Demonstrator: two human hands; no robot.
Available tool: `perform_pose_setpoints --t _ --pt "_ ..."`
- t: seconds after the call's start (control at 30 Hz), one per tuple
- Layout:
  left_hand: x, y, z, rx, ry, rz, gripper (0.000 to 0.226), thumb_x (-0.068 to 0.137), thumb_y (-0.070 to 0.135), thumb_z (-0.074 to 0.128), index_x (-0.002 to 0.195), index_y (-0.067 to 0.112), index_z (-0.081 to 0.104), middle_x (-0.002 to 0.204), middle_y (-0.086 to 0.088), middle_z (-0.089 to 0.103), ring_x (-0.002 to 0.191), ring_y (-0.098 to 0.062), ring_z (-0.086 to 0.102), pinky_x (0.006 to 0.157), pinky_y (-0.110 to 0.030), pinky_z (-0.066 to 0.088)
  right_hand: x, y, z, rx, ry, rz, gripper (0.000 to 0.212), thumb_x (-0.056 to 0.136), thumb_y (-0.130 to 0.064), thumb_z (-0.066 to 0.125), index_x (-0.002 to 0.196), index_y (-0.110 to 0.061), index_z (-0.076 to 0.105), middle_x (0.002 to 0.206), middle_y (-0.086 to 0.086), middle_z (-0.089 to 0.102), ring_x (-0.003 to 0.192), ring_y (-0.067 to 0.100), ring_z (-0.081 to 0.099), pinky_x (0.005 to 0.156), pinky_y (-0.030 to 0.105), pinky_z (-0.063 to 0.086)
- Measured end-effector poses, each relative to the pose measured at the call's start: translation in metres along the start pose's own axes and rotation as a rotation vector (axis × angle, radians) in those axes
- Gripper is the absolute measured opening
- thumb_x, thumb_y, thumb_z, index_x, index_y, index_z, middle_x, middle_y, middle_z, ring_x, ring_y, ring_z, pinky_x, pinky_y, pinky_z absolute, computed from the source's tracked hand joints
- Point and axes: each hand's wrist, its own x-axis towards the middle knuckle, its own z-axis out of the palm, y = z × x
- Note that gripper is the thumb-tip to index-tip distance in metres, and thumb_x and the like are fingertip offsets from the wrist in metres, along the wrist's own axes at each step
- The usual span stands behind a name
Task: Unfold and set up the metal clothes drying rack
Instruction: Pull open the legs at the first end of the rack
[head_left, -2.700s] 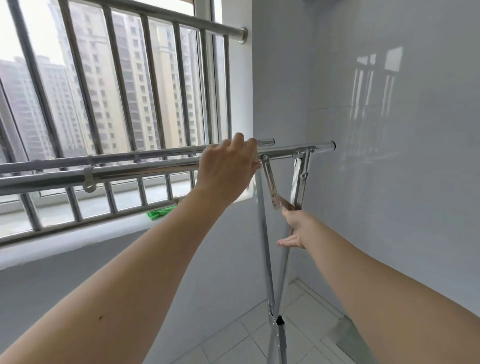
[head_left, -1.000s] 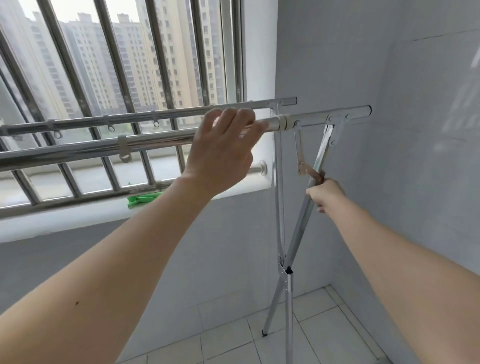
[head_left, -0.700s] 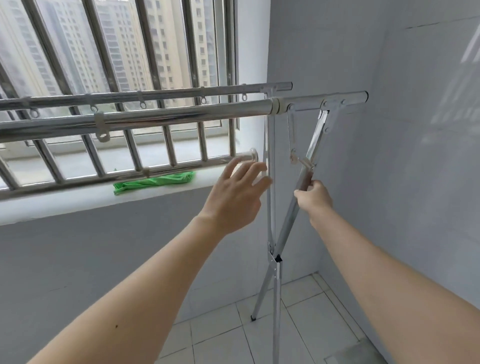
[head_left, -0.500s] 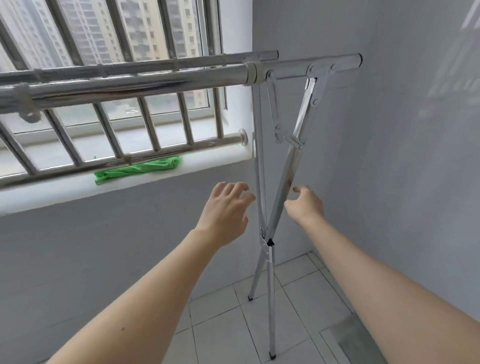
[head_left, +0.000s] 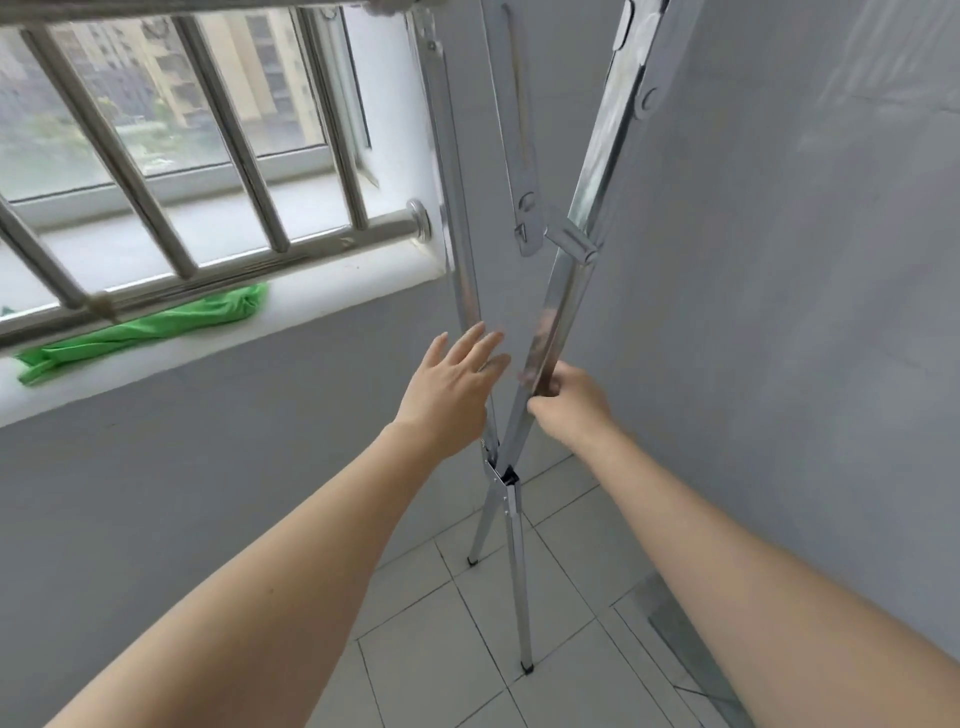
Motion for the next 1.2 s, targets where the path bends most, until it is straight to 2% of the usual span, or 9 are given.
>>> perform_pose_setpoints --t 0.07,0.13,0.2,0.37,0.73,0.83,0.93,1.07,1.2 --pt "0.017 -0.006 0.006 0.125 -0.087 0.081 0.059 0.091 0.016 0.042 0.147 0.019 0.024 0.161 -0.001 0.008 0.148 -0.019 -0.003 0.119 -0.046 -0.001 0.007 -0.002 0.008 0.097 -0.043 0.001 0.022 0.077 -0.004 0.06 0.093 -0.011 0.073 0.094 0.004 0.075 0.091 0.022 0.067 0.07 0.026 0.049" --pt "0.026 -0.01 0.013 0.236 -0.206 0.107 0.059 0.093 0.019 0.038 0.149 0.018 0.02 0.161 -0.003 0.004 0.147 -0.018 -0.009 0.118 -0.046 -0.007 0.008 0.001 0.013 0.136 -0.036 0.007 0.009 0.074 -0.009 0.064 0.078 -0.006 0.071 0.08 0.006 0.072 0.079 0.019 0.063 0.065 0.023 0.047" --pt "0.029 -0.011 0.021 0.332 -0.274 0.132 0.059 0.093 0.022 0.035 0.149 0.015 0.018 0.161 -0.005 -0.001 0.146 -0.018 -0.014 0.117 -0.046 -0.009 0.009 0.004 0.013 0.145 -0.027 0.024 0.015 0.075 -0.01 0.061 0.077 0.004 0.063 0.074 0.016 0.063 0.069 0.019 0.054 0.057 0.024 0.039" --pt "0.027 -0.028 0.032 0.352 -0.269 0.177 0.069 0.09 0.018 0.033 0.151 0.017 0.003 0.16 -0.001 -0.014 0.144 -0.012 -0.022 0.117 -0.047 -0.009 0.006 0.0 0.013 0.206 -0.042 0.045 0.016 0.073 -0.002 0.056 0.079 0.012 0.058 0.067 0.012 0.053 0.065 0.02 0.046 0.058 0.026 0.035" --pt "0.015 -0.03 0.042 0.287 -0.344 0.103 0.077 0.087 0.015 0.035 0.15 0.019 -0.007 0.158 0.004 -0.02 0.142 -0.009 -0.024 0.118 -0.047 -0.006 -0.02 0.015 0.015 0.204 -0.087 0.056 0.016 0.077 -0.006 0.055 0.075 0.009 0.056 0.064 0.01 0.049 0.062 0.021 0.043 0.055 0.026 0.034" --pt "-0.011 0.014 0.026 0.275 -0.387 0.07 0.075 0.089 0.021 0.037 0.151 0.019 -0.005 0.159 0.004 -0.018 0.143 -0.009 -0.023 0.119 -0.048 -0.006 -0.071 0.037 -0.006 0.226 -0.077 0.055 0.027 0.078 -0.009 0.055 0.055 -0.01 0.041 0.051 0.0 0.04 0.052 0.019 0.036 0.043 0.019 0.031" --pt "-0.012 0.028 0.018 0.216 -0.418 0.034 0.072 0.09 0.024 0.039 0.151 0.018 0.002 0.16 0.004 -0.013 0.144 -0.01 -0.019 0.119 -0.048 -0.007 -0.084 0.05 -0.005 0.214 -0.088 0.026 0.033 0.077 -0.011 0.055 0.05 -0.015 0.037 0.047 -0.002 0.04 0.046 0.015 0.036 0.033 0.011 0.026" --pt "-0.017 0.034 0.019 0.261 -0.423 0.067 0.071 0.091 0.027 0.037 0.151 0.018 0.0 0.16 0.002 -0.014 0.145 -0.012 -0.019 0.118 -0.046 -0.008 -0.08 0.052 -0.012 0.208 -0.07 0.057 0.023 0.073 -0.007 0.053 0.052 -0.014 0.047 0.047 -0.005 0.047 0.051 0.016 0.043 0.042 0.018 0.034" --pt "-0.026 0.04 0.014 0.329 -0.421 0.063 0.072 0.092 0.024 0.035 0.151 0.017 -0.006 0.158 -0.002 -0.02 0.144 -0.015 -0.023 0.118 -0.045 -0.009 -0.084 0.047 -0.019 0.146 0.03 -0.014 0.013 0.075 -0.015 0.056 0.076 -0.004 0.063 0.07 0.011 0.067 0.07 0.029 0.061 0.06 0.032 0.05"
